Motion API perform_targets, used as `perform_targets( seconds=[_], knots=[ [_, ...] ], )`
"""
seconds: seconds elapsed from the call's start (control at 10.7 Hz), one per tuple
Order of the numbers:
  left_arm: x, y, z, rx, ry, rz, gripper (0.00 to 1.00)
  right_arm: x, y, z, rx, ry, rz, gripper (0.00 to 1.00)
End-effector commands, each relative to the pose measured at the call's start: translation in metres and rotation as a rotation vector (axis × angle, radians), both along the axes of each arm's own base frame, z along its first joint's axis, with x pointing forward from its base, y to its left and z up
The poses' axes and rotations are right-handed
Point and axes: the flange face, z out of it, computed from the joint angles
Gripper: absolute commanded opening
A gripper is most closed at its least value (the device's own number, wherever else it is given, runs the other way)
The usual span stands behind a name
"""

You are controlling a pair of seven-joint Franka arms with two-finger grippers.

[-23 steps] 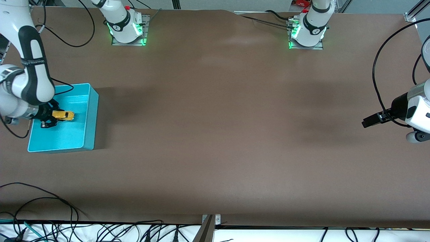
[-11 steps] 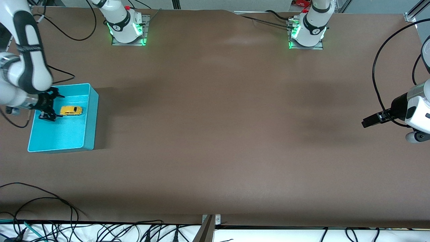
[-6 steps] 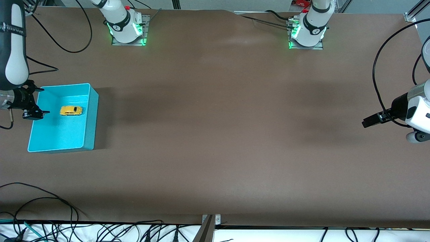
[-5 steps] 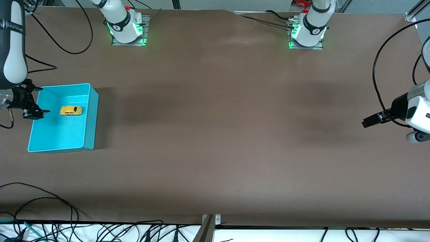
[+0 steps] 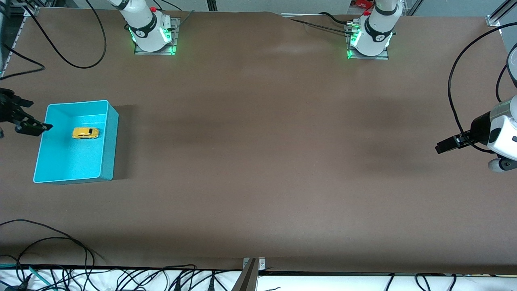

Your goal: Wind up and store yellow beetle car

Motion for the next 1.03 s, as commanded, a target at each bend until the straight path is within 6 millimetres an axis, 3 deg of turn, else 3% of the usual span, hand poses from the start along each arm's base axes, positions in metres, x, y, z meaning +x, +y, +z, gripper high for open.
perform_targets(
  seconds=[0.0,0.28,0.56,0.93],
  knots=[
    [-0.001,0.003,0.005,-0.019,-0.002,-0.012,1.0,-0.007,0.033,0.04,0.038,-0.165,0.121,1.0],
    [-0.001,0.003,0.005,-0.019,-0.002,-0.012,1.0,-0.018,0.064,0.053,0.045,-0.215,0.242,1.0],
    [-0.001,0.002,0.006,-0.018,-0.003,-0.012,1.0,-0.035,0.083,0.059,0.053,-0.104,0.613,1.0],
    [-0.001,0.002,0.003,-0.019,0.001,-0.014,1.0,-0.04,0.087,0.076,0.055,-0.086,0.652,1.0]
  ],
)
